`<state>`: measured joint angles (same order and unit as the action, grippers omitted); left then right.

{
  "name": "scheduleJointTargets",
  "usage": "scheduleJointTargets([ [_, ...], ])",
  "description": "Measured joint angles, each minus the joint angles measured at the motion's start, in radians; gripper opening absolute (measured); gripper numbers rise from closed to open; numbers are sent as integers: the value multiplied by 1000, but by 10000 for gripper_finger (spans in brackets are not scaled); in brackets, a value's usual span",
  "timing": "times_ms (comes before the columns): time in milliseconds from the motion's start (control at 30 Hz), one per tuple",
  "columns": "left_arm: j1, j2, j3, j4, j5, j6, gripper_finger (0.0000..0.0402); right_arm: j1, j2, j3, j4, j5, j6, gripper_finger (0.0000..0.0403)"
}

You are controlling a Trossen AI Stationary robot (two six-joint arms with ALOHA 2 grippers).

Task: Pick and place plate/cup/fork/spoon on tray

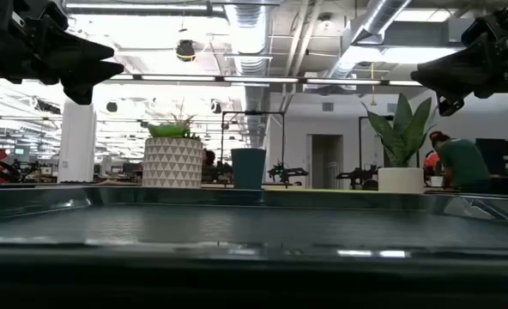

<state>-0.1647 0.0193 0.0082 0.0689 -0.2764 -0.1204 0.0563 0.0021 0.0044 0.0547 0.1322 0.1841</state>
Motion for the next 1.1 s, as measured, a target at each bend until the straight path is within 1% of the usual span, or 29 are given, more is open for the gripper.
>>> scheduleJointTargets([
  [100,0,0,0,0,0,-39,169,0,0,0,0,0,0,114],
  [267,0,0,0,0,0,-218,169,0,0,0,0,0,0,114],
  [333,0,0,0,0,-2,-257,169,0,0,0,0,0,0,114],
  [467,0,0,0,0,-16,-263,169,0,0,0,0,0,0,114],
  [567,0,0,0,1,-16,-263,169,0,0,0,2,0,-33,114],
  [833,0,0,0,1,-16,-196,169,0,0,0,0,0,-17,114],
  [1000,0,0,0,1,-16,-198,169,-1,0,0,2,0,-18,114],
  [1100,0,0,0,11,-33,-206,169,-2,0,0,4,0,-18,114],
])
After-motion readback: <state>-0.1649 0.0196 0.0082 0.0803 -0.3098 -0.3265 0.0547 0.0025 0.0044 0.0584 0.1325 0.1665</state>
